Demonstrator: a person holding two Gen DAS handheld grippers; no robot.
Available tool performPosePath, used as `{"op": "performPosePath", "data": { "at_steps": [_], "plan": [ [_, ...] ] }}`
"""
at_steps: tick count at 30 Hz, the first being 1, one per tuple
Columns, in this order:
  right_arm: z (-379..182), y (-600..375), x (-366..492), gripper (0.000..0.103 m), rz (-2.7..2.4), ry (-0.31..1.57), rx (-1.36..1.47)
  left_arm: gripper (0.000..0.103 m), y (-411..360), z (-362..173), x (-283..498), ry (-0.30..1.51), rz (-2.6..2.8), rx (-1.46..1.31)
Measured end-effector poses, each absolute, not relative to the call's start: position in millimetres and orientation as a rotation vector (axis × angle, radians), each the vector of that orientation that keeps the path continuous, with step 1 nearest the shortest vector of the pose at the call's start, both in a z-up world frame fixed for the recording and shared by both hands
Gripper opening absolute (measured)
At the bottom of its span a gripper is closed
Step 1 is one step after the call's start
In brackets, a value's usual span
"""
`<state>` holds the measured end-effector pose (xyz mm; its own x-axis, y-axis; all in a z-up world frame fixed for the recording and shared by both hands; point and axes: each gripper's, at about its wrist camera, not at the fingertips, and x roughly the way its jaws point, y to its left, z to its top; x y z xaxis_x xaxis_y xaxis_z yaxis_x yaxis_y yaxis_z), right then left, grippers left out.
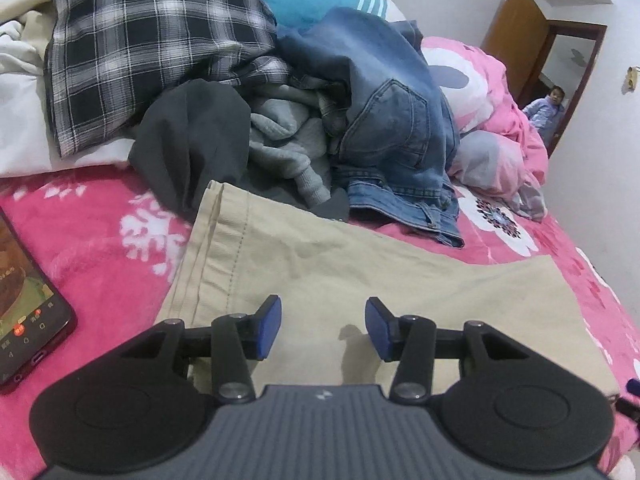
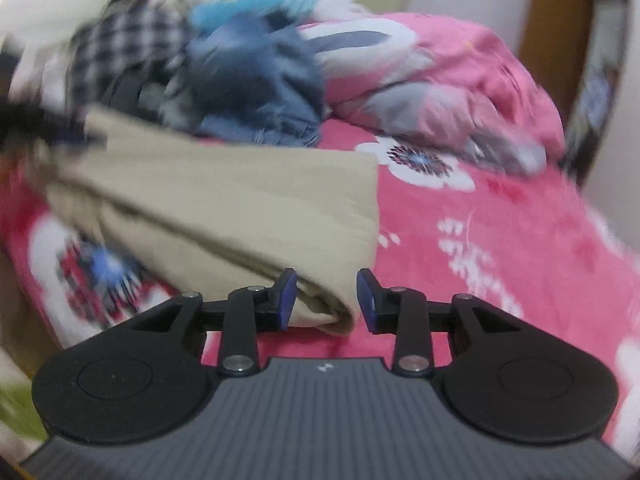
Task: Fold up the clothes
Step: 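Withdraw the open right gripper from the folded trousers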
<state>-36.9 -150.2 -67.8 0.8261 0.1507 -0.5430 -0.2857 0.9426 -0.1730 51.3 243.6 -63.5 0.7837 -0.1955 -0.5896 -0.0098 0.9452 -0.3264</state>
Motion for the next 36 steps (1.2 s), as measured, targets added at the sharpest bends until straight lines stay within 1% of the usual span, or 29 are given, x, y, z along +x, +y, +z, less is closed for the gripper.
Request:
{"op": "performPosePath", "data": {
  "at_steps": [3, 6, 8, 9, 12, 17, 18, 22, 26, 28, 31, 34, 36],
  "plan": [
    [-77.2, -138.5, -34.3, 0.034, 0.253, 0.561, -0.424, 0.048, 242.6, -63.0, 50.8, 0.669, -0.094, -0.326],
    [-81.2, -136.5, -30.5, 0.034, 0.262, 0.548, -0.449, 0.048, 241.2, -63.5, 50.6, 0.667, -0.086, -0.318],
    [-78.1, -141.0, -30.0, 0.023, 0.257, 0.537, -0.402, 0.048, 239.9, -63.7, 50.2, 0.664, -0.08, -0.31],
    [-75.4, -144.0, -30.4, 0.005, 0.24, 0.528, -0.371, 0.047, 239.4, -63.8, 50.0, 0.662, -0.077, -0.307],
    [-68.8, -153.9, -37.9, 0.004, 0.207, 0.503, -0.285, 0.047, 239.3, -64.4, 49.5, 0.656, -0.072, -0.306],
    [-89.4, -162.9, -42.6, 0.003, 0.168, 0.592, -0.205, 0.046, 239.9, -65.9, 47.7, 0.637, -0.07, -0.308],
    [-87.3, -166.4, -45.9, 0.001, 0.163, 0.598, -0.185, 0.046, 239.9, -65.5, 46.9, 0.632, -0.07, -0.306],
    [-75.6, -181.1, -60.5, 0.0, 0.146, 0.612, -0.107, 0.048, 239.8, -63.3, 42.8, 0.608, -0.07, -0.295],
    [-31.6, -195.3, -58.5, 0.002, 0.167, 0.515, -0.006, 0.048, 234.7, -45.7, 22.5, 0.498, -0.061, -0.232],
    [-11.1, -192.9, -47.7, 0.003, 0.186, 0.458, 0.013, 0.051, 227.5, -33.4, 8.8, 0.425, -0.075, -0.205],
    [-0.2, -174.4, -15.3, 0.003, 0.224, 0.43, 0.02, 0.053, 208.0, -23.7, -3.5, 0.384, -0.173, -0.179],
    [-14.8, -158.5, 15.4, 0.003, 0.257, 0.494, 0.051, 0.053, 182.7, -28.8, -8.0, 0.4, -0.28, -0.148],
    [-47.3, -152.2, 23.6, 0.003, 0.238, 0.641, 0.031, 0.053, 166.7, -43.5, -6.1, 0.445, -0.334, -0.134]
  ]
}}
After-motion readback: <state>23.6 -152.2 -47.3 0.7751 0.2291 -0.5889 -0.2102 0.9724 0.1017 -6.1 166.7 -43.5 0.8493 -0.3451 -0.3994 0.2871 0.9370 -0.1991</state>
